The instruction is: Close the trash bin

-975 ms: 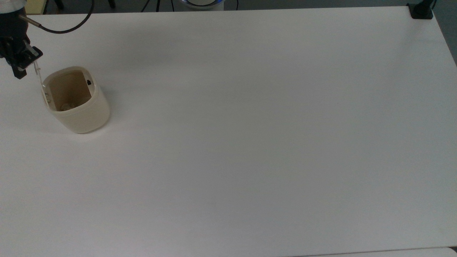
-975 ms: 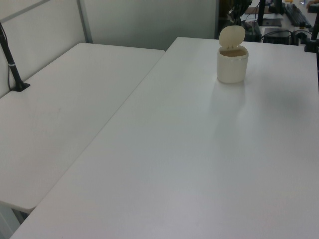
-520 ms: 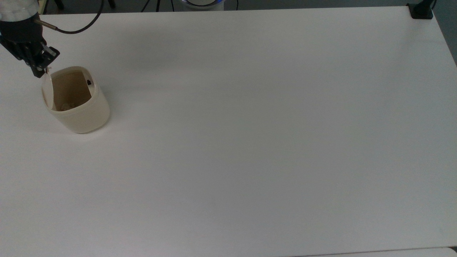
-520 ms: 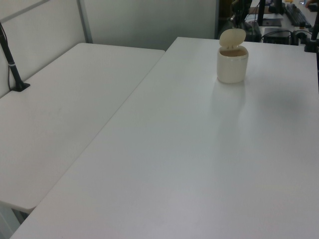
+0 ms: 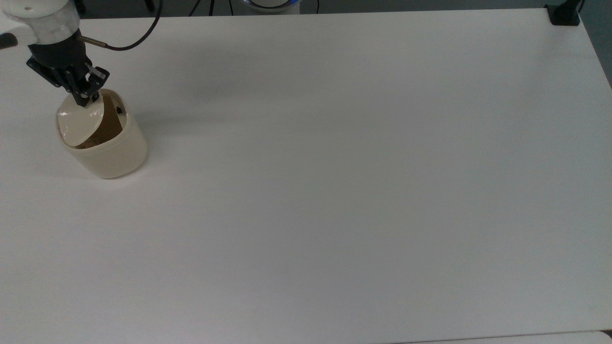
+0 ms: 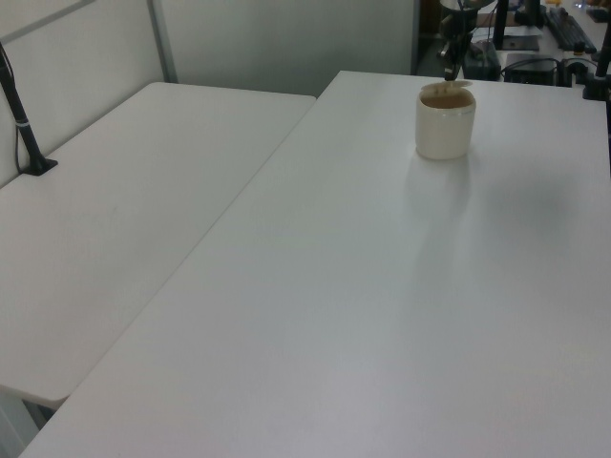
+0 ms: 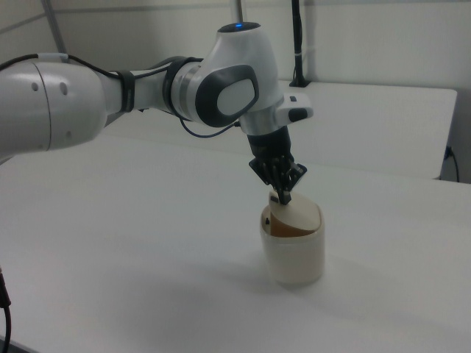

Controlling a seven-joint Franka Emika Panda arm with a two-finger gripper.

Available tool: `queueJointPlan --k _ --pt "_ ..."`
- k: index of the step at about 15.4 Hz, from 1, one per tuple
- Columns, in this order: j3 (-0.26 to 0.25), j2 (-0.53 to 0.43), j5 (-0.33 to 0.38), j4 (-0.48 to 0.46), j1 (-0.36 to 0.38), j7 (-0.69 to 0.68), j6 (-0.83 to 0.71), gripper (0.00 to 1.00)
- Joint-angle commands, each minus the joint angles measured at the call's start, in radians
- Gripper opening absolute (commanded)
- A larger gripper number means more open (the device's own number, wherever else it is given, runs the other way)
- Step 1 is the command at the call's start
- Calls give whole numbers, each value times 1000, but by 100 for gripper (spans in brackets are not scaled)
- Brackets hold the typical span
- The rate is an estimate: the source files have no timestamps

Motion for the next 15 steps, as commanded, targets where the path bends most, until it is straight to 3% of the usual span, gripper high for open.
queueJointPlan --k 1,15 --pt "-8 7 25 -15 18 -29 7 0" --pt "-8 53 15 -28 37 -30 12 0"
